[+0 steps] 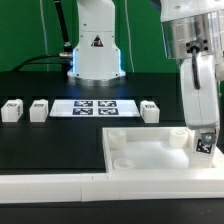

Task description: Assemble square table

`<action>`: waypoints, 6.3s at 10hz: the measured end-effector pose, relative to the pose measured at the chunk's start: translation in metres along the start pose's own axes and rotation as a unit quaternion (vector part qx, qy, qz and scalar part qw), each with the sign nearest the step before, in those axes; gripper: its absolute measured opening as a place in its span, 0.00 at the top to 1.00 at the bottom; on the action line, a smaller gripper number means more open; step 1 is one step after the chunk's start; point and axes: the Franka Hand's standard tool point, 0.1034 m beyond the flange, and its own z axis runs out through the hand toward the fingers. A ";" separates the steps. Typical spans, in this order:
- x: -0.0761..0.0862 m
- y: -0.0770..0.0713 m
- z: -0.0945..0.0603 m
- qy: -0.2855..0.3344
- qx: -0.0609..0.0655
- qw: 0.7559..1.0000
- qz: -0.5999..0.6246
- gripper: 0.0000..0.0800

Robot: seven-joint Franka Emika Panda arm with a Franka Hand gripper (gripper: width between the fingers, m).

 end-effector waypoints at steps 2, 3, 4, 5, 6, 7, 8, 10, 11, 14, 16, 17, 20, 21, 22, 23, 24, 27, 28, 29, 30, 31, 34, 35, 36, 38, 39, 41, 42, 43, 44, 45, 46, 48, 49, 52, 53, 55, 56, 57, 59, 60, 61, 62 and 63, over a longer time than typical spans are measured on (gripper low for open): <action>0.001 -0.001 0.000 -0.002 0.000 0.999 0.042 0.63; 0.001 0.000 0.000 -0.002 -0.001 0.999 0.036 0.63; 0.001 0.000 0.000 -0.002 -0.001 0.999 0.035 0.51; 0.001 0.000 0.000 -0.001 -0.001 1.000 0.031 0.34; 0.001 0.000 0.001 -0.001 -0.001 1.000 0.007 0.23; 0.002 0.003 0.002 0.001 -0.008 0.999 -0.043 0.23; 0.002 0.011 0.005 0.009 -0.032 0.992 -0.121 0.20; -0.002 0.012 0.002 0.016 -0.052 0.963 -0.263 0.19; 0.000 0.012 0.003 0.014 -0.053 0.953 -0.299 0.19; 0.001 0.011 0.000 0.020 -0.068 0.892 -0.446 0.19; -0.003 0.004 -0.005 0.031 -0.075 0.825 -0.559 0.19; -0.001 0.001 -0.004 0.031 -0.067 0.799 -0.597 0.19; -0.001 0.002 -0.003 0.031 -0.066 0.812 -0.579 0.53; 0.000 0.003 -0.003 0.033 -0.066 0.831 -0.551 0.53; 0.003 0.004 -0.003 0.036 -0.068 0.854 -0.515 0.63; 0.002 0.004 -0.002 0.038 -0.067 0.867 -0.492 0.63; 0.002 0.004 -0.002 0.038 -0.065 0.887 -0.456 0.63; 0.002 0.002 -0.002 0.032 -0.049 0.949 -0.310 0.63; 0.001 0.002 -0.001 0.025 -0.042 0.966 -0.252 0.63; 0.001 0.001 -0.001 0.017 -0.036 0.978 -0.206 0.63; 0.000 0.000 -0.001 0.013 -0.031 0.988 -0.153 0.63; 0.000 0.000 -0.001 0.011 -0.029 0.992 -0.122 0.63; -0.001 -0.001 -0.001 0.007 -0.009 1.000 -0.020 0.63; -0.001 -0.001 -0.001 0.009 -0.008 1.000 -0.012 0.63; 0.000 -0.002 -0.001 0.011 -0.006 1.000 0.000 0.63; 0.000 -0.001 -0.001 0.013 -0.006 1.000 -0.004 0.47; 0.000 -0.001 0.000 0.013 -0.007 1.000 -0.004 0.30; -0.002 -0.001 -0.002 0.012 -0.006 1.000 -0.006 0.21; -0.010 -0.001 -0.015 0.005 0.000 1.000 -0.012 0.19; -0.014 0.003 -0.027 -0.001 0.003 1.000 -0.017 0.19; -0.016 0.006 -0.035 -0.004 0.005 1.000 -0.019 0.19; -0.014 0.006 -0.031 -0.002 0.003 1.000 -0.019 0.19; -0.013 0.006 -0.030 -0.001 0.002 1.000 -0.019 0.19; -0.013 0.007 -0.029 0.000 0.002 1.000 -0.020 0.19; -0.013 0.007 -0.029 0.000 0.001 1.000 -0.020 0.19; -0.014 0.008 -0.029 0.000 0.001 0.999 -0.035 0.19; -0.019 0.018 -0.032 -0.002 -0.001 0.999 -0.044 0.19; -0.013 0.048 -0.032 0.005 -0.003 0.994 -0.112 0.19; -0.013 0.055 -0.030 0.007 -0.007 0.990 -0.143 0.19; -0.013 0.051 -0.030 0.006 -0.005 0.985 -0.170 0.19; -0.012 0.051 -0.030 0.007 -0.005 0.971 -0.239 0.19; -0.012 0.051 -0.030 0.007 -0.006 0.959 -0.285 0.19; -0.011 0.052 -0.029 0.007 -0.007 0.951 -0.309 0.19; 0.001 0.058 -0.022 0.014 -0.003 0.929 -0.370 0.19; 0.011 0.068 -0.019 0.020 -0.003 0.911 -0.411 0.19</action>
Offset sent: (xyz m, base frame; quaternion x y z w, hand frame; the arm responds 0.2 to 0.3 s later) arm 0.0000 0.0000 0.0000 0.0000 0.0000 0.0000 1.0000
